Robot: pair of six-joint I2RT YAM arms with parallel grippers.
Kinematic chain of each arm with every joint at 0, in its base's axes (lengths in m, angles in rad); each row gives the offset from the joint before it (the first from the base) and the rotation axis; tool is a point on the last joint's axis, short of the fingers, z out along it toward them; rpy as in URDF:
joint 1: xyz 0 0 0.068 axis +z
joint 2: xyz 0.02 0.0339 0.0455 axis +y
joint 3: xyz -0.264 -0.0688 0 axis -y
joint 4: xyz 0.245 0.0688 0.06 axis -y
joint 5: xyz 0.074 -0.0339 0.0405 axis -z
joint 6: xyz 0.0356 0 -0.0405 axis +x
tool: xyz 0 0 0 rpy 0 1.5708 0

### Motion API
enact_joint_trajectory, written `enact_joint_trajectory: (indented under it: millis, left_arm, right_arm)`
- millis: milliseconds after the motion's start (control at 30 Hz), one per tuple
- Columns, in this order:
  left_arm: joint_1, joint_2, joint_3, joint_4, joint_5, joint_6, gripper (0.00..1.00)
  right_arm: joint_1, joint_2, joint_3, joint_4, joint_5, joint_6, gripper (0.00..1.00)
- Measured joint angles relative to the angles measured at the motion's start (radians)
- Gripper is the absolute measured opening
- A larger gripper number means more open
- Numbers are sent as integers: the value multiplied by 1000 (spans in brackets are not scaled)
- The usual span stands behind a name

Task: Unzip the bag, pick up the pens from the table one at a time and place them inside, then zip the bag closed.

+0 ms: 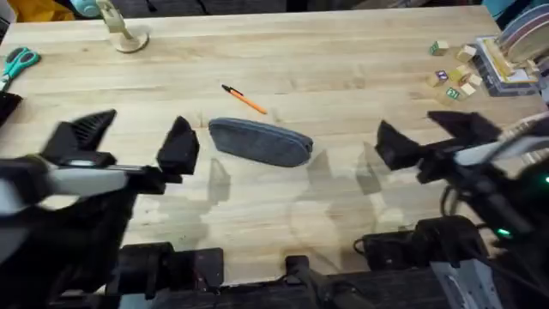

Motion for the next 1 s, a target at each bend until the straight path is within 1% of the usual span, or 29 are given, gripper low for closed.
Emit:
enact_joint_trajectory:
  millis: [133, 400, 667, 833, 1000]
  left_arm:
    - [0, 53, 115, -56, 14, 3, 993]
    - [0, 245, 314, -193, 28, 4, 993]
    - [0, 412, 503, -259, 30, 4, 993]
    - [0, 474, 560, -272, 48, 4, 992]
    - [0, 529, 562, -273, 78, 7, 993]
  right_arm:
    - [0, 52, 145, -100, -6, 0, 998]
    - [0, 207, 384, -275, -9, 0, 998]
    - [0, 358, 584, -388, -9, 0, 997]
    - [0, 431, 662, -421, -9, 0, 998]
    - [0, 466, 679, -424, -9, 0, 998]
